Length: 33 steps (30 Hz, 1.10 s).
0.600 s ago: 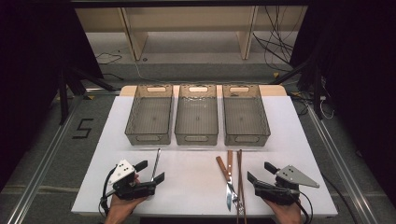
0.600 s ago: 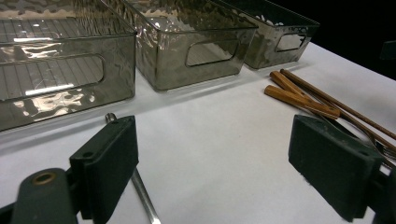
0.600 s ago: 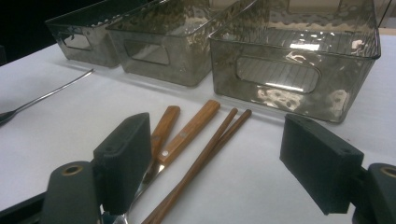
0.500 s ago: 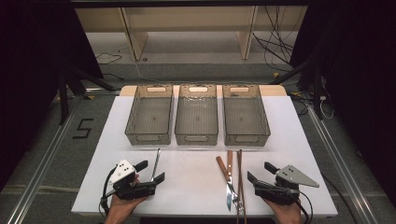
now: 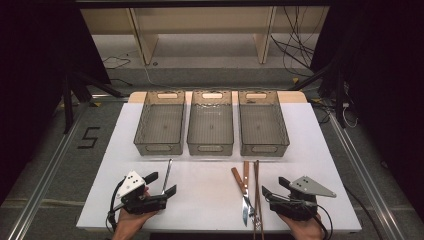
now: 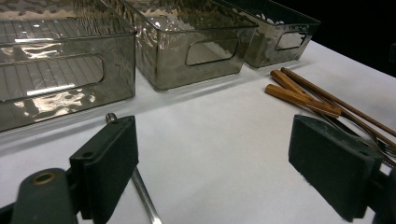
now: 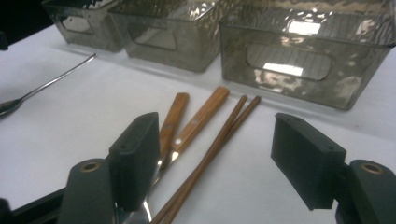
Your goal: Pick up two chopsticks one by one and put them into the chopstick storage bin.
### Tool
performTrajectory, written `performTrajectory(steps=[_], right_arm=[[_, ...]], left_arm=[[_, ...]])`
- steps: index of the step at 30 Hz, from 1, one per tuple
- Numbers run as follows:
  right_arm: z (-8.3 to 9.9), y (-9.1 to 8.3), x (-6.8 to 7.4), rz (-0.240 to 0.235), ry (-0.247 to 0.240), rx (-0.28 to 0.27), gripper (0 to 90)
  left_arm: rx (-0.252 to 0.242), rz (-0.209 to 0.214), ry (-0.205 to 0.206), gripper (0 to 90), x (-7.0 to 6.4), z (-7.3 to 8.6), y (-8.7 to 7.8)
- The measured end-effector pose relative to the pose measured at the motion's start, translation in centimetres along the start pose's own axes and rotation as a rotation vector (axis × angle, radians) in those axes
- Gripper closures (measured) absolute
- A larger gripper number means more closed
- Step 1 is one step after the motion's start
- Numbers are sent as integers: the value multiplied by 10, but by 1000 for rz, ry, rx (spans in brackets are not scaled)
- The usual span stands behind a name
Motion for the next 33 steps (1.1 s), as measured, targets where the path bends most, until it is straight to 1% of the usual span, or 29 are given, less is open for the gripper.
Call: performTrajectory(steps=[1, 2, 3, 4, 7, 8, 9, 11, 12, 13, 17, 19, 20, 24, 28, 29, 33], right_arm=[[0, 0, 0, 0, 0, 0, 338], [0, 1, 5, -2, -18, 35, 344], [0, 2, 7, -4, -27, 50, 347], [0, 2, 7, -4, -27, 50, 347], [0, 5, 13, -8, -55, 95, 354], [1, 6, 16, -15, -55, 120, 375], [1, 7, 17, -19, -53, 133, 388], [2, 8, 18, -15, -57, 141, 402], [3, 9, 19, -6, -60, 157, 413], [5, 11, 20, 13, -74, 180, 436], [11, 17, 19, 29, -60, 236, 476], [13, 19, 20, 28, -50, 258, 502], [13, 19, 20, 28, -50, 258, 502], [17, 22, 25, 31, -57, 284, 560], [20, 23, 26, 40, -34, 297, 596], [22, 24, 25, 36, -17, 308, 609], [24, 25, 25, 37, -3, 319, 624]], left_arm=[[-1, -1, -1, 155, 0, 0, 0], [-1, 0, 0, 155, 0, 0, 0], [0, 0, 0, 155, 0, 0, 0], [0, 0, 0, 155, 0, 0, 0], [0, -1, 0, 154, 0, 0, 0], [0, -2, 0, 155, 0, 0, 0], [0, -2, 0, 155, 0, 0, 0], [2, -2, 2, 155, 0, 0, 0], [2, -2, 2, 155, 0, 0, 0], [2, -2, 3, 155, 0, 0, 0], [3, -4, 6, 154, 0, 0, 0], [3, -4, 7, 155, 0, 0, 0], [3, -5, 7, 155, 0, 0, 0], [6, -5, 13, 155, 0, 0, 0], [7, -6, 13, 155, 0, 0, 0], [7, -6, 14, 154, 0, 0, 0], [9, -8, 16, 154, 0, 0, 0]])
Point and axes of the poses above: each handheld gripper's, and its own axes: y roughly forward along the jaws, z roughly out of its underside, x roughly to its left, the point moved 1 cm from there along y, roughly forward along the jaws, and after that the axes turned 6 degrees about z, right-handed, at the moved point
